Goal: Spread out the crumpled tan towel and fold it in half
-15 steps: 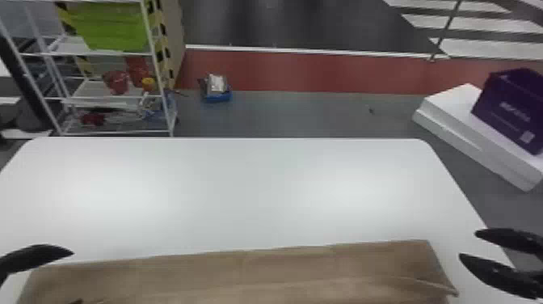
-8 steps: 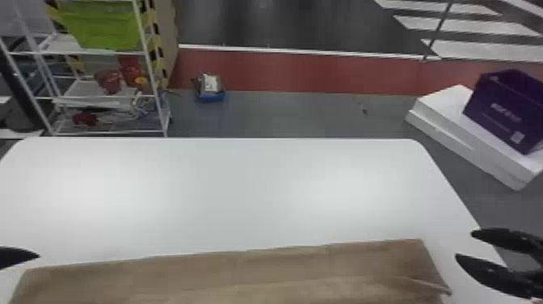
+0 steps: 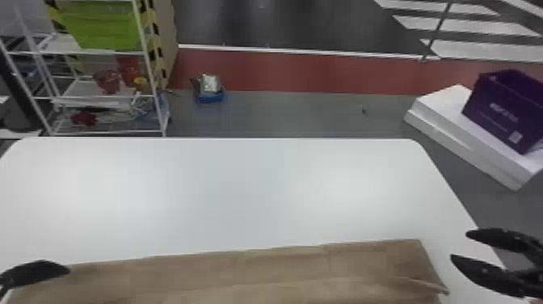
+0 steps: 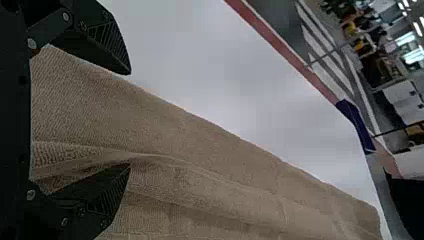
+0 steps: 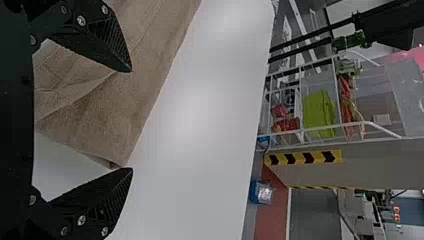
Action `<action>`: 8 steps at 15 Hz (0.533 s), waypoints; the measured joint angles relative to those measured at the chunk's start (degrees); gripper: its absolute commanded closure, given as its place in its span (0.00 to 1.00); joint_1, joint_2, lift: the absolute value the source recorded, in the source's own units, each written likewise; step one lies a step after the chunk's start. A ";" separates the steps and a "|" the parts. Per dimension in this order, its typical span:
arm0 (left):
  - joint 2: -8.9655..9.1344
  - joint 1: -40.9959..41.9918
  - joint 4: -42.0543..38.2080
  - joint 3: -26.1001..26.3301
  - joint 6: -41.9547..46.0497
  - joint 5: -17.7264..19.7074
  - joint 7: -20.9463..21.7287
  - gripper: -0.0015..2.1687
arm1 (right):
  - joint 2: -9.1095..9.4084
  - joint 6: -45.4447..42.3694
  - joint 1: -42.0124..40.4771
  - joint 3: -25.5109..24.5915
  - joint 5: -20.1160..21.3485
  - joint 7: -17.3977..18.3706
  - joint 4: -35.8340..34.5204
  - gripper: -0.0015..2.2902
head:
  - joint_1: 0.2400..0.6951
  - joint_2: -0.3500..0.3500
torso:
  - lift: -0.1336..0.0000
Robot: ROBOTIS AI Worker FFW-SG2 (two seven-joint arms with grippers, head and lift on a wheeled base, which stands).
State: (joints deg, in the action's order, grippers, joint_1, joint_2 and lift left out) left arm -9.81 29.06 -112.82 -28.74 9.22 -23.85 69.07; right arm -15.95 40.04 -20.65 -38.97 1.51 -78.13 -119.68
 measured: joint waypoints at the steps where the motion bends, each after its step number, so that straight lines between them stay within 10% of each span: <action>1: -0.05 0.62 -1.61 1.29 -4.30 -1.29 -0.11 0.19 | -0.03 -0.08 0.00 0.00 0.00 0.00 0.30 0.09 | 1.00 0.33 | 0.07; 8: -0.70 3.42 -6.38 4.02 -13.23 -7.45 -0.50 0.46 | -0.39 -1.19 0.41 0.15 0.19 0.00 1.81 0.09 | 1.00 0.32 | 0.07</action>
State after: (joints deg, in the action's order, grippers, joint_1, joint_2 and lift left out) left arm -10.51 32.47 -119.20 -24.71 -4.00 -31.29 68.57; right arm -16.34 38.85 -20.24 -38.82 1.70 -78.14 -117.87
